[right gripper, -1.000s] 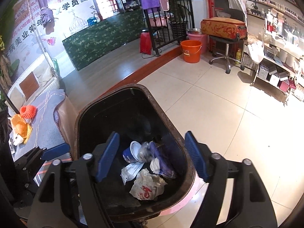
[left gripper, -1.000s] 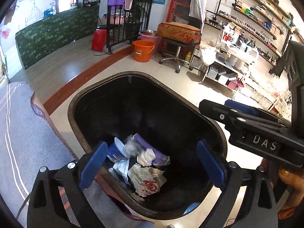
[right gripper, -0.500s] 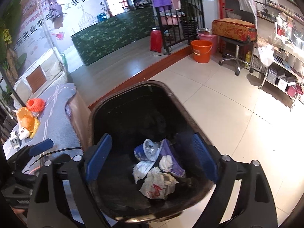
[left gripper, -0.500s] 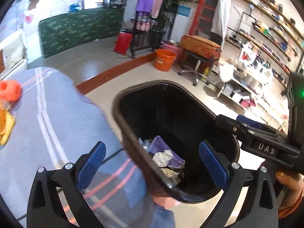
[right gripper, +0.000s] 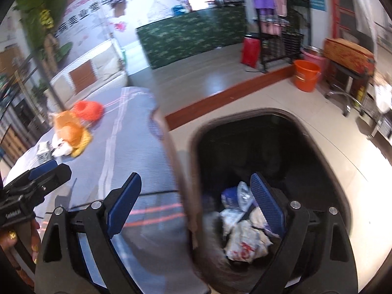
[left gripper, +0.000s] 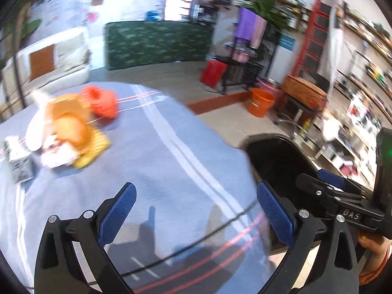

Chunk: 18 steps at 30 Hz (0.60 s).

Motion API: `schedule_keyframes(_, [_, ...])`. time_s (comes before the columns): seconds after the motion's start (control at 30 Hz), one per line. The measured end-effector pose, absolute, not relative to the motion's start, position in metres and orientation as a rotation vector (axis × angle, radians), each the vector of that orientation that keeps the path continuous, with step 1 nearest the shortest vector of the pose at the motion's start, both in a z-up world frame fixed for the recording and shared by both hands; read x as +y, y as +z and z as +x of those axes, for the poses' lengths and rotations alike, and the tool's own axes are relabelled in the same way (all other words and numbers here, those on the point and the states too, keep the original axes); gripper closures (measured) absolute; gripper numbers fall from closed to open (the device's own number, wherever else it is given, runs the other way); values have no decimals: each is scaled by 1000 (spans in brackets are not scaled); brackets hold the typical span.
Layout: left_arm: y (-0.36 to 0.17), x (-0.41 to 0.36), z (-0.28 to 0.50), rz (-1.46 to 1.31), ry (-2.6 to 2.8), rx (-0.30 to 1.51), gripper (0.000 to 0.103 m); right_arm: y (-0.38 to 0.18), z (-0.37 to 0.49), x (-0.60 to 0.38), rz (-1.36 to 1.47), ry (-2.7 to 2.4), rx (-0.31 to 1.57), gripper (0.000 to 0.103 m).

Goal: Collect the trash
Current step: 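Move both tools back over the table toward the green carton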

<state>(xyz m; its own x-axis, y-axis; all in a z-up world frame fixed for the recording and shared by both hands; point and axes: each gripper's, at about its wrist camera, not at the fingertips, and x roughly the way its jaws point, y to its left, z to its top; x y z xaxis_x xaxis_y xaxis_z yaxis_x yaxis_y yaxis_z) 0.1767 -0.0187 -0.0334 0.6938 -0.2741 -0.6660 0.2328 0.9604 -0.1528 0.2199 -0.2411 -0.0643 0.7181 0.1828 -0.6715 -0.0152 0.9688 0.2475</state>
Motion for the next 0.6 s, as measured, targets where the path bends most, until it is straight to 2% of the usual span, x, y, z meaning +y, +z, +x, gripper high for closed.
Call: schedule_keyframes(0.6, [-28, 177, 166, -317, 116, 737, 6, -35, 254, -46, -46, 602, 763, 14])
